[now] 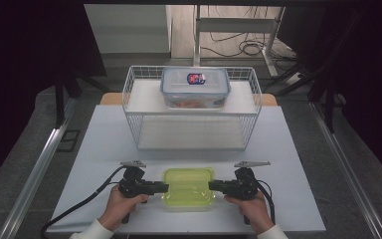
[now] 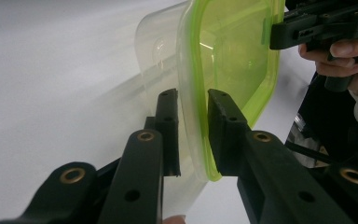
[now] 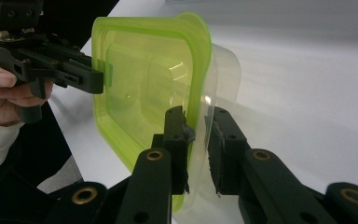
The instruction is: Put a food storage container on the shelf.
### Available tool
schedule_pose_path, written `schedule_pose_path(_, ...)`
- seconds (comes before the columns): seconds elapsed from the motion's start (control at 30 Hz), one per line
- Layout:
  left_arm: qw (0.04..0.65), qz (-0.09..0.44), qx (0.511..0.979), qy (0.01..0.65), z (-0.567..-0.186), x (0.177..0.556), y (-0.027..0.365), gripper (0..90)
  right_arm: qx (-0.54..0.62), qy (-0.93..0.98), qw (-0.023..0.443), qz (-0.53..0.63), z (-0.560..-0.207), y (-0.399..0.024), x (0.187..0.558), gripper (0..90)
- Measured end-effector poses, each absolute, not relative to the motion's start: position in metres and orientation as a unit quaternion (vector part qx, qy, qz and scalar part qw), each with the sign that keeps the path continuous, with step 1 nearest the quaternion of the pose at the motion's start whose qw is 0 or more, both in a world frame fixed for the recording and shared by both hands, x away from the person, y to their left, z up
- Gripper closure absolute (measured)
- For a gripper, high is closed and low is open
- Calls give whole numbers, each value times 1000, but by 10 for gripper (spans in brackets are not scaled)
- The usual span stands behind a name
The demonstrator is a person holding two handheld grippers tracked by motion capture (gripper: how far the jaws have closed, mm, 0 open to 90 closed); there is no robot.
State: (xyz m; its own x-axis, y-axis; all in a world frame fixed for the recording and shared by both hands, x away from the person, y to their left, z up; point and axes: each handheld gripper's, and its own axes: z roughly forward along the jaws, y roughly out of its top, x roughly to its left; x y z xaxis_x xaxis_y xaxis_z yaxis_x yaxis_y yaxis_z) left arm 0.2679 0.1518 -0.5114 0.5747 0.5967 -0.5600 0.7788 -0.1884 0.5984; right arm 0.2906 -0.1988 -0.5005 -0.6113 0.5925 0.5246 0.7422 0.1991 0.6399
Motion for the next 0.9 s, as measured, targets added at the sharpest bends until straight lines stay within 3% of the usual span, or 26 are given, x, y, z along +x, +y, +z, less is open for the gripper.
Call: schedule_pose_path(0.9, 483, -67, 765, 421, -486, 258, 159, 785, -391, -786, 24, -478, -476, -194, 280, 793)
